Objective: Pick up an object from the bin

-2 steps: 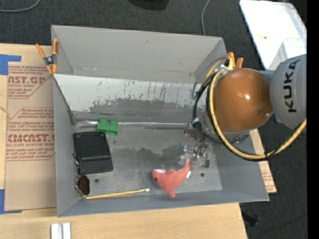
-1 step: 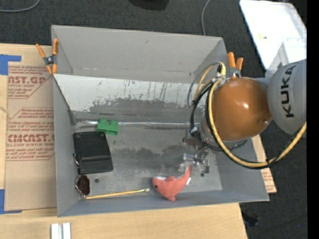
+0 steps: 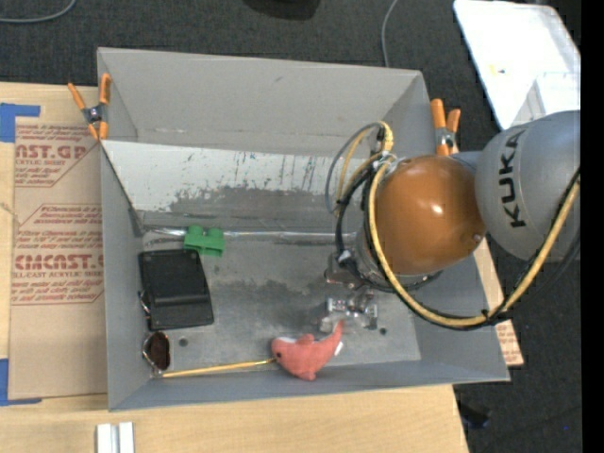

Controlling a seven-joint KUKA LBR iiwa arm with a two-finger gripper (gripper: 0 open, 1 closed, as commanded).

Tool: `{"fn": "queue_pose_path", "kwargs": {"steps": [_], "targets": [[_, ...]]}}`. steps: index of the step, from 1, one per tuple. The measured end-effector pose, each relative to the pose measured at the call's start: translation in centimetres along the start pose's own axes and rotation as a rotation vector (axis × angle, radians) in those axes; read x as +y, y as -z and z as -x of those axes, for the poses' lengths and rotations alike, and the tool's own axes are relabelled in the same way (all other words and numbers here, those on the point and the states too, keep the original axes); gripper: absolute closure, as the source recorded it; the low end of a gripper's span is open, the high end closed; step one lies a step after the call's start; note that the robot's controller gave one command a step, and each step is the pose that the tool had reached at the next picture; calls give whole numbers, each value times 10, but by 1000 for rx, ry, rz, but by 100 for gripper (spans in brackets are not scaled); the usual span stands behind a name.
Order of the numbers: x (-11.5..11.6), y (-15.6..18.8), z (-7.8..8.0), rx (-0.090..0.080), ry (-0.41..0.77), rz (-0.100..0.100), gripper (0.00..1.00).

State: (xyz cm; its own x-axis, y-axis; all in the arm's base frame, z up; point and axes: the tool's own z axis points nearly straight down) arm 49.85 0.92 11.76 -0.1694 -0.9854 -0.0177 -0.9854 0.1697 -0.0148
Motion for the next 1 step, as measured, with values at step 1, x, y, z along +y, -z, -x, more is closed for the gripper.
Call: {"fn": "queue_pose_path", "kwargs": {"steps": [1], "targets": [[3,-4,3,-1,45,2,100]]}}
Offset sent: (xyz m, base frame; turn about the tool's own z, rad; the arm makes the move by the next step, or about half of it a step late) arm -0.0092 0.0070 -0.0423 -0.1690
